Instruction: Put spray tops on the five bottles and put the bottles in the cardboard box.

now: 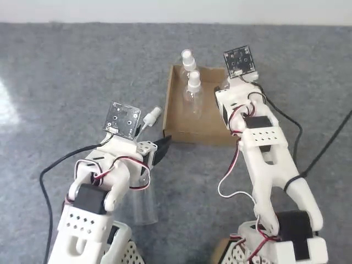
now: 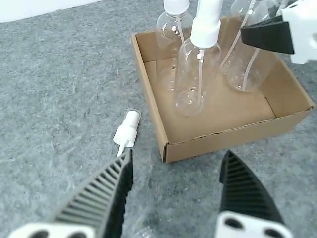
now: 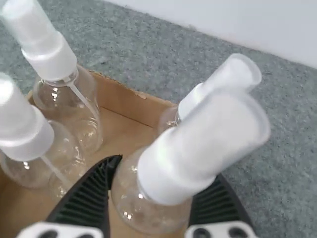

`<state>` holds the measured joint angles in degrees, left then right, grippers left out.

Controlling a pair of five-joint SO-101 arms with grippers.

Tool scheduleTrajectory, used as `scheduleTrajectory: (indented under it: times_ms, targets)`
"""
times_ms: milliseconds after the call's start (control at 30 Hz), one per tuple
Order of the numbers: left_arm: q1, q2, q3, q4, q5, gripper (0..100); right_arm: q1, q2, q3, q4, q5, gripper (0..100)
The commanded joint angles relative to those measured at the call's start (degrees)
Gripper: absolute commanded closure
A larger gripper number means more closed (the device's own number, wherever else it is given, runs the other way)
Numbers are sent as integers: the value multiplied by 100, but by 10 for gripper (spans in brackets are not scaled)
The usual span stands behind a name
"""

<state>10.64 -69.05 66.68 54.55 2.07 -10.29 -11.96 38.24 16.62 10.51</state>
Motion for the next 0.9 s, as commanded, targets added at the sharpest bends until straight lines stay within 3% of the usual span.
scheduleTrajectory:
  times_ms: [0, 867]
  targets:
    - [-44, -79, -31, -132, -18, 742, 57, -66, -18, -242, 44, 993]
    - [-44, -79, -31, -132, -18, 742, 189, 822, -202, -488, 44, 992]
